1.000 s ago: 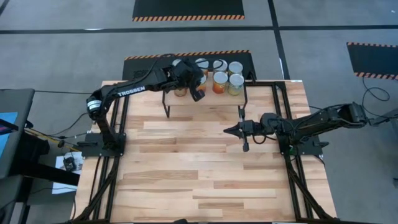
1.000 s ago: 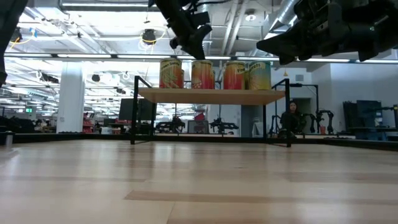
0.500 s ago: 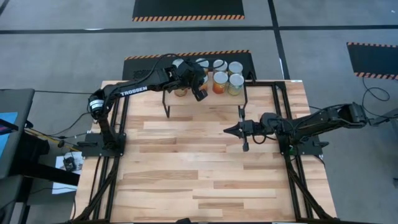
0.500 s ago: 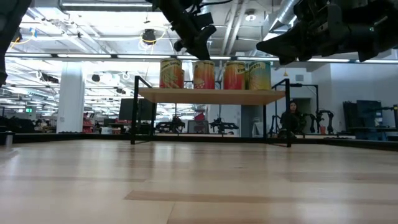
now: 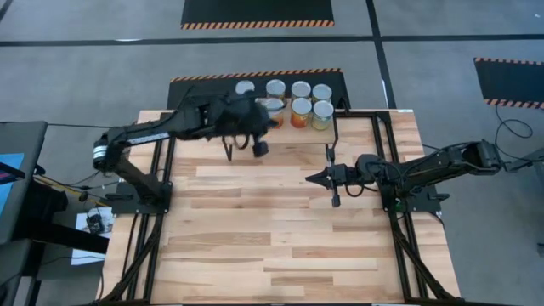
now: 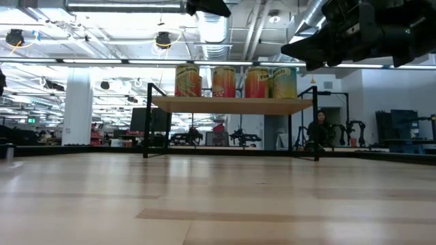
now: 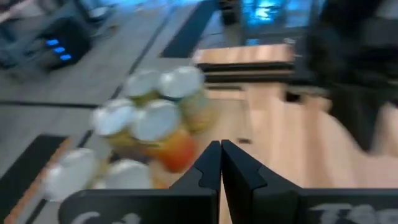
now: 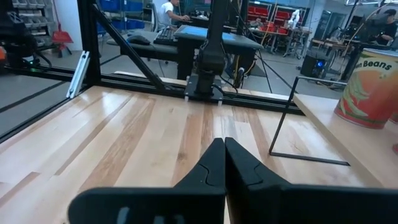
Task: Pick and place cans onto a shelf
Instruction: Return to Home Position
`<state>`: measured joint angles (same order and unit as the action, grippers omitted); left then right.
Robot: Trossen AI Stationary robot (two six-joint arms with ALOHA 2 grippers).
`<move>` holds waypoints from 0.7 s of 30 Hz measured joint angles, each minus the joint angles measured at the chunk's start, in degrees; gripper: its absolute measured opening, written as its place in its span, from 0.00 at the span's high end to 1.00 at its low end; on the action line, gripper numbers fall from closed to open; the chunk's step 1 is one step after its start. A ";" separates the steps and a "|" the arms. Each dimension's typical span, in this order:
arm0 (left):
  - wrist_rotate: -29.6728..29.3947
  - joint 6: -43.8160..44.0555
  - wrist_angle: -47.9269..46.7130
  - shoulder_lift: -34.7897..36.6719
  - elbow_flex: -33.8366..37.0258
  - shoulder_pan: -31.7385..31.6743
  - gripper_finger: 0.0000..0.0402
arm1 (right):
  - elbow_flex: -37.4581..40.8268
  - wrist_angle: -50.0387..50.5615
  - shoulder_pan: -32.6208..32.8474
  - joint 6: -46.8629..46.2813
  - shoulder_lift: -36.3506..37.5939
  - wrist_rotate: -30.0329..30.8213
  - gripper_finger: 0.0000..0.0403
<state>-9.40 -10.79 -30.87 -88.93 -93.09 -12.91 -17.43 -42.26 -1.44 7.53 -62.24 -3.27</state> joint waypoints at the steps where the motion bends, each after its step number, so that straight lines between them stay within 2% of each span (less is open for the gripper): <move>1: 1.18 -0.29 0.96 1.37 2.34 0.69 1.00 | 0.00 -0.03 0.19 0.00 0.00 0.19 0.97; 4: 5.75 -0.98 6.64 6.08 11.29 2.71 1.00 | 0.00 -0.53 1.42 0.53 0.02 2.18 0.97; 9: 11.90 -0.42 21.69 14.68 30.16 5.20 1.00 | 0.00 -2.50 4.28 3.86 0.09 6.06 0.97; 14: 13.48 2.33 31.97 23.08 46.05 6.80 1.00 | -0.04 -3.12 5.54 5.95 1.47 3.34 0.98; 21: 14.58 5.82 43.26 35.77 63.73 7.08 1.00 | 0.04 6.50 2.66 5.18 6.12 0.11 0.99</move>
<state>5.19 -4.97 12.39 -53.16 -29.37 -5.82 -17.39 -35.76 1.22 12.71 -56.12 -3.17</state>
